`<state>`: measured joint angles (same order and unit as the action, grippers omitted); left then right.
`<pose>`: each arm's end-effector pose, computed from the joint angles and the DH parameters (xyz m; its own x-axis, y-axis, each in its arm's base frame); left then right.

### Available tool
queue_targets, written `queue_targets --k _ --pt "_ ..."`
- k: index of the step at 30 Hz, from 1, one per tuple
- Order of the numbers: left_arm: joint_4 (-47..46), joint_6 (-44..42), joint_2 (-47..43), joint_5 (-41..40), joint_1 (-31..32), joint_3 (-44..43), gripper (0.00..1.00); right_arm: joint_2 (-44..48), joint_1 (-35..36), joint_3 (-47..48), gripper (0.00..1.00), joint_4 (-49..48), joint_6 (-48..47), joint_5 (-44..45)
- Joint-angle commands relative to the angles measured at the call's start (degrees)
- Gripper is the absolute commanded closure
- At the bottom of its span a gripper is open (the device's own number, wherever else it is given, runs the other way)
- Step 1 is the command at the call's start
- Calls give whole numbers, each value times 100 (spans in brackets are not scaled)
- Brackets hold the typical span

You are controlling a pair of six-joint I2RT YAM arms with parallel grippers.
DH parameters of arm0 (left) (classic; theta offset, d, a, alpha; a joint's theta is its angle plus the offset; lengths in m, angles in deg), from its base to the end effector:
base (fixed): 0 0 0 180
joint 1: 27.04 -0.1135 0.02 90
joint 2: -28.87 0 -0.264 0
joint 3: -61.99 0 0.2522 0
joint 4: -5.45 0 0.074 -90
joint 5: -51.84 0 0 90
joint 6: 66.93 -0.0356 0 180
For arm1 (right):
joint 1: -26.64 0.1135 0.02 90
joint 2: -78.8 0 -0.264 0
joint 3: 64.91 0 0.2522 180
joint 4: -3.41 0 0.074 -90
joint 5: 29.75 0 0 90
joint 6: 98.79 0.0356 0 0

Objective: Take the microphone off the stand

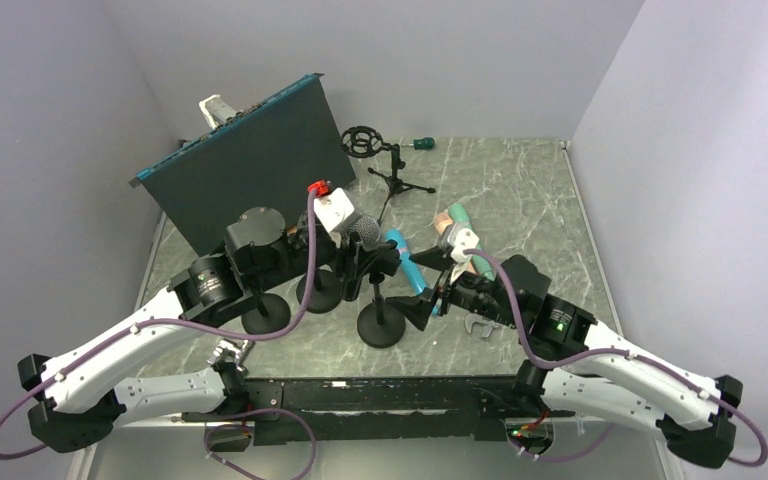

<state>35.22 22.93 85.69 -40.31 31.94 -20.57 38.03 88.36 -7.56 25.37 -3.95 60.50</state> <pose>0.1104 -0.1810 0.4363 -0.0342 0.0616 -0.9975 0.8372 0.5469 0.0051 0.0811 0.1504 0.3476 -0.1184 -0.0420 -0.9921 -0.8717 0.4829 0.0836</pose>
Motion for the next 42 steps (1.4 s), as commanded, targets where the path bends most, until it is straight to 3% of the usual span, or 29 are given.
queue_targets --k 1,5,11,18,27,29,31,32,33,34,42 --pt "182 -799 -170 1414 -501 -104 100 -16 -1085 -156 1 -1182 -236 -2350" --pt "232 -810 -125 2503 -1091 -250 100 -196 -1780 -194 1 -1575 -89 -3530" --pt "284 -719 67 2969 -1215 -416 100 -626 -1785 -19 1 -1838 -97 -3771" --pt "92 -524 -10 3086 -1255 -266 100 -1060 -1794 220 1 -2020 -73 -3862" --pt "-29 -396 6 3126 -1258 -216 100 -1296 -1794 332 14 -2143 28 -3973" --pt "-52 -390 5 3121 -1258 -196 100 -1378 -1795 382 21 -2089 32 -3934" --pt "-40 -375 19 3108 -1258 -202 100 -1411 -1799 395 37 -2099 31 -3905" --pt "-43 -366 23 3110 -1262 -204 100 -1415 -1791 381 53 -2103 37 -3848" --pt "-38 -352 22 3115 -1258 -204 100 -1430 -1798 376 96 -2104 22 -3810" --pt "-46 -341 22 3130 -1261 -207 100 -1453 -1795 361 100 -2087 12 -3751" --pt "88 -130 64 2977 -1269 -638 100 -1553 -1794 234 100 -2135 -74 -3602"
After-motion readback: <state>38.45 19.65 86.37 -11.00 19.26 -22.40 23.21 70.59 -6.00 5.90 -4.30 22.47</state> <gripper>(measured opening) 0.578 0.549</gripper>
